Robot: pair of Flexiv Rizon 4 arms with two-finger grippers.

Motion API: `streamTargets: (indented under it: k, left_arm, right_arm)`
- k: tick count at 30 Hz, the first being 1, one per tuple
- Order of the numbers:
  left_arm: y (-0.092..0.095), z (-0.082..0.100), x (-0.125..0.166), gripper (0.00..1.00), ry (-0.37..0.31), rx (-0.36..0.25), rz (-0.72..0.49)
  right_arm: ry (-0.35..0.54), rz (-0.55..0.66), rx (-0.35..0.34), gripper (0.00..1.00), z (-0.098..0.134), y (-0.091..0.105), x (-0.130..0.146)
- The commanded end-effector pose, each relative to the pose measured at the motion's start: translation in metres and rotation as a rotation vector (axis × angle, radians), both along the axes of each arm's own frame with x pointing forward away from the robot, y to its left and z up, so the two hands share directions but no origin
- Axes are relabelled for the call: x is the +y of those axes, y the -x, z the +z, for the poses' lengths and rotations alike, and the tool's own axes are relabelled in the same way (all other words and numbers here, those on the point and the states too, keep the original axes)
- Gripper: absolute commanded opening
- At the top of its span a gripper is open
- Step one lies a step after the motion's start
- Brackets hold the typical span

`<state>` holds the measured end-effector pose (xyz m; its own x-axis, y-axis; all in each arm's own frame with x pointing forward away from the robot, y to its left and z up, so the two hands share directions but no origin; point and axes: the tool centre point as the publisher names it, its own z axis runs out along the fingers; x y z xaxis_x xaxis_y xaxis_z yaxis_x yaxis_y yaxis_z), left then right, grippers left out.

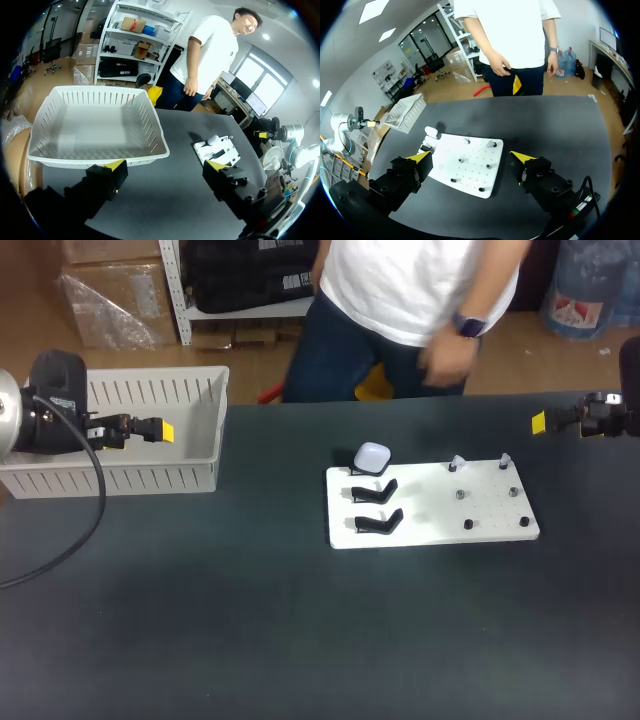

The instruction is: Pick up each earbud case from the left stands, insert the matching earbuds, close the lid, and place the case in the box.

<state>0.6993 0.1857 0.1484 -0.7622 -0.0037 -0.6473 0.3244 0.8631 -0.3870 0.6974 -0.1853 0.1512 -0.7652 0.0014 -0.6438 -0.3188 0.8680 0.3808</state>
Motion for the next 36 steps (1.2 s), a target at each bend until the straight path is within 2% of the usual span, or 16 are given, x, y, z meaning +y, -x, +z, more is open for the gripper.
streamTargets:
  k: [1,10,12,15,16,17,19,20,22,25,27,31,33,36]
  left_arm:
    - [0.0,0.002,-0.001,1.0,-0.007,0.006,0.003]
    - [0.0,0.002,-0.001,1.0,-0.007,0.006,0.003]
    - [-0.001,0.002,0.003,1.0,0.05,-0.063,-0.09]
    - [-0.002,0.004,0.006,1.0,0.071,-0.151,-0.231]
    - [-0.002,0.005,0.007,1.0,0.068,-0.194,-0.3]
    - [-0.002,0.005,0.008,1.0,0.111,-0.251,-0.341]
    - [-0.002,0.004,0.008,1.0,0.084,-0.355,-0.459]
    - [-0.003,0.002,0.008,1.0,0.07,-0.384,-0.479]
    - [-0.004,0.0,0.004,1.0,0.041,-0.44,-0.594]
    - [-0.006,0.002,-0.001,1.0,0.043,-0.489,-0.734]
    - [-0.005,0.004,-0.005,1.0,0.015,-0.518,-0.792]
    - [-0.007,0.007,-0.011,1.0,-0.032,-0.535,-0.868]
    - [-0.011,0.011,-0.023,1.0,-0.141,-0.456,-0.792]
    - [-0.011,0.011,-0.023,1.0,-0.141,-0.456,-0.792]
  right_arm:
    - [0.0,0.001,0.0,1.0,-0.001,-0.001,0.0]
    - [0.0,0.001,0.0,1.0,-0.001,-0.001,0.0]
    - [0.0,0.001,0.0,1.0,-0.001,-0.001,0.0]
    - [0.0,0.001,0.0,1.0,-0.001,-0.001,0.0]
    - [0.0,0.001,0.0,1.0,-0.001,-0.001,0.0]
    - [0.0,0.001,0.0,1.0,-0.001,-0.001,0.0]
    - [0.0,0.001,0.0,1.0,-0.001,-0.001,0.0]
    - [0.0,0.001,0.0,1.0,-0.001,-0.001,0.0]
    - [0.0,0.001,0.0,1.0,-0.001,-0.001,0.0]
    - [0.0,0.001,0.0,1.0,-0.001,-0.001,0.0]
    - [0.0,0.001,0.0,1.0,-0.001,-0.001,0.0]
    - [0.0,0.001,0.0,1.0,-0.001,-0.001,0.0]
    - [0.0,0.001,0.0,1.0,-0.001,-0.001,0.0]
    - [0.0,0.001,0.0,1.0,-0.001,-0.001,0.0]
